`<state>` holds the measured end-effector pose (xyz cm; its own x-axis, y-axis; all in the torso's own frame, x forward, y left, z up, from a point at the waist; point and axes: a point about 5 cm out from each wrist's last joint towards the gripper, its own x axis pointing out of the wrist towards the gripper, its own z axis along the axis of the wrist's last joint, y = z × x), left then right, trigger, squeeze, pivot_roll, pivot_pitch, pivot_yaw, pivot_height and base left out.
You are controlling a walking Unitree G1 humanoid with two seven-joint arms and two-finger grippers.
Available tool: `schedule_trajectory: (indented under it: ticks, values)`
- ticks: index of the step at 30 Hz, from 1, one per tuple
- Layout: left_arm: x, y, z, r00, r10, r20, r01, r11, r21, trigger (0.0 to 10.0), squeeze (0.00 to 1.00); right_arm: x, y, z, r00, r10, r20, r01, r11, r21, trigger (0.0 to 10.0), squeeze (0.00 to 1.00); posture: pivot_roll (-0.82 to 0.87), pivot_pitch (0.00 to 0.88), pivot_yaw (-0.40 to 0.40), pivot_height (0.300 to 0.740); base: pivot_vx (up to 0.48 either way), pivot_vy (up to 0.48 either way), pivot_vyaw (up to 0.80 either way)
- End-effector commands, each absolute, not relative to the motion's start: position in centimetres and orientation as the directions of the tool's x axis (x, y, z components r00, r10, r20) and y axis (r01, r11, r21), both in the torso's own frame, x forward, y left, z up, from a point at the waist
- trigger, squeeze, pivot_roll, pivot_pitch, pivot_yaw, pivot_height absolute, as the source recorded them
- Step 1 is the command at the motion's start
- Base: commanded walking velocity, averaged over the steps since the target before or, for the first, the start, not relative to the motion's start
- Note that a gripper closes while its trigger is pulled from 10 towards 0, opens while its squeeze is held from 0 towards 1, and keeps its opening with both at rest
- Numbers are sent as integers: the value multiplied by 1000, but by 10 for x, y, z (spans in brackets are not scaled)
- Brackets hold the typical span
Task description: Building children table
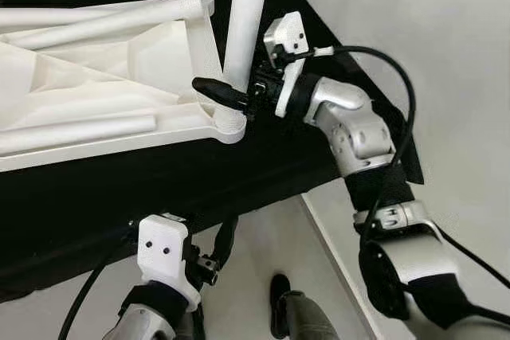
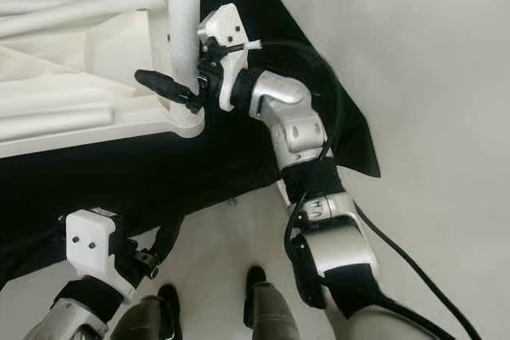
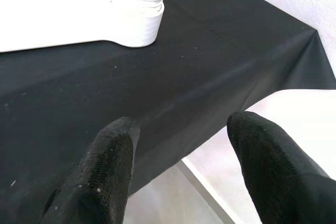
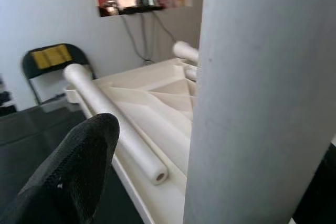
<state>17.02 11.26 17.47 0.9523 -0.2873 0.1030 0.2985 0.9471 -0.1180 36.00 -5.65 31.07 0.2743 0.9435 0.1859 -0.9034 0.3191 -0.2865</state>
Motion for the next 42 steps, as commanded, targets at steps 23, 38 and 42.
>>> schedule_trajectory:
  ticks: [23, 38, 42]
  values:
    - [161, 109, 172, 954, -290, 74, 298, 944, -143, 10000, 0, 361, -66, 310, -91, 994, 63, -958, -70, -279, 0, 0, 27, 387, -64, 740, 0, 0, 0]
    - [155, 109, 173, 956, -288, 64, 294, 943, -153, 10000, 0, 329, -71, 204, 842, 522, -132, -537, 832, -140, 0, 0, 4, 418, -77, 740, 0, 0, 0]
    - [156, 109, 172, 955, -290, 60, 296, 943, -151, 10000, 0, 341, -43, 212, 794, 601, -90, -608, 789, -87, 0, 0, 9, 401, -75, 740, 0, 0, 0]
